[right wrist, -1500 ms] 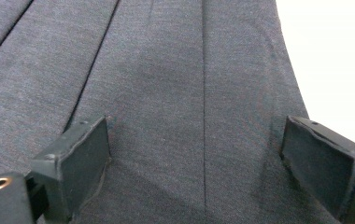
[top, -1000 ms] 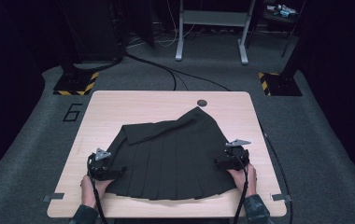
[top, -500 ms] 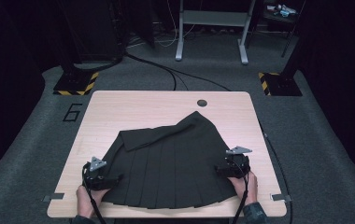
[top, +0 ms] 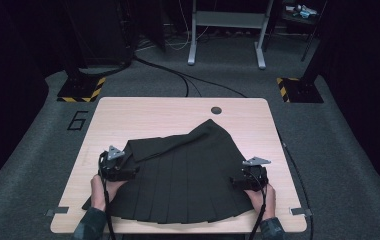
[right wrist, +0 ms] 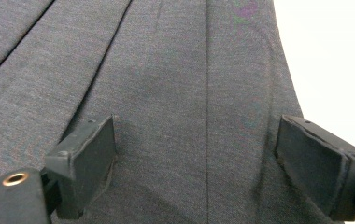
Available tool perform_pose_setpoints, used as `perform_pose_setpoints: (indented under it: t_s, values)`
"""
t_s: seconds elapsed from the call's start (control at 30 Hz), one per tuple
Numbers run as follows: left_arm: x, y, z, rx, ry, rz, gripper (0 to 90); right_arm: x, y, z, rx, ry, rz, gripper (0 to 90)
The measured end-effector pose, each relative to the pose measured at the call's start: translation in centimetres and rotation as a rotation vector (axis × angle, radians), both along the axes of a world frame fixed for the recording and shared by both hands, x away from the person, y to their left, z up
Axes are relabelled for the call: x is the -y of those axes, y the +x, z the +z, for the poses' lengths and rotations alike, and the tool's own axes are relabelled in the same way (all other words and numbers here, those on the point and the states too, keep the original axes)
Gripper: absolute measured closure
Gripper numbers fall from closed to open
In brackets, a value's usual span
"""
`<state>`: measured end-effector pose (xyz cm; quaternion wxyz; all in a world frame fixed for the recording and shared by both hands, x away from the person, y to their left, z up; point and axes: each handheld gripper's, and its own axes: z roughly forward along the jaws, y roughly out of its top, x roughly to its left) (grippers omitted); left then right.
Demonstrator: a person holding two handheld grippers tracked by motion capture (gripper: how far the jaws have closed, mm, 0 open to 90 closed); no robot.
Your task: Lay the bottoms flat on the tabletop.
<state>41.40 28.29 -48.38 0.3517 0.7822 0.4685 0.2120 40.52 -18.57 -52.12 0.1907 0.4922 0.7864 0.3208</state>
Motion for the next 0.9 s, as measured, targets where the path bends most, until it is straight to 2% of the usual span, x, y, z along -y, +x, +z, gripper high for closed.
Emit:
perform_pose_setpoints:
  t_s: [0.03, 0.1, 0.13, 0.17, 0.23, 0.43, 0.6, 0.8, 0.9]
  values:
    - [0.3, 0.5, 0.0, 0.003, 0.009, -0.005, 23.7, 0.0, 0.0, 0.0, 0.001, -0.001, 0.000, 12.0]
    - [0.7, 1.4, 0.0, -0.017, 0.042, -0.031, 25.8, 0.0, 0.0, 0.0, 0.000, 0.001, 0.001, 12.1]
    - [0.9, 1.8, -0.1, -0.012, 0.056, -0.041, 27.7, 0.0, 0.0, 0.0, 0.001, 0.000, 0.000, 12.3]
    - [1.1, 2.2, -0.2, -0.037, 0.072, -0.056, 29.4, 0.0, -0.1, 0.1, -0.012, 0.003, 0.000, 12.4]
    - [1.3, 2.9, -0.7, -0.053, 0.078, -0.085, 31.3, 0.1, 0.0, 0.0, 0.004, 0.001, -0.001, 12.7]
    - [1.9, 4.0, -1.7, -0.084, 0.113, -0.069, 42.6, 0.1, -0.1, 0.0, 0.006, 0.003, -0.003, 13.1]
    - [2.0, 4.3, -2.2, -0.088, 0.129, -0.059, 54.4, 0.1, -0.1, 0.0, 0.006, 0.004, -0.003, 13.3]
    - [2.1, 4.2, -2.0, -0.053, 0.140, -0.032, 72.7, 0.2, -0.1, 0.0, 0.007, 0.005, -0.003, 13.5]
    - [2.3, 4.1, -1.7, -0.035, 0.148, -0.041, 78.6, 0.2, -0.1, 0.0, 0.009, 0.005, -0.001, 13.6]
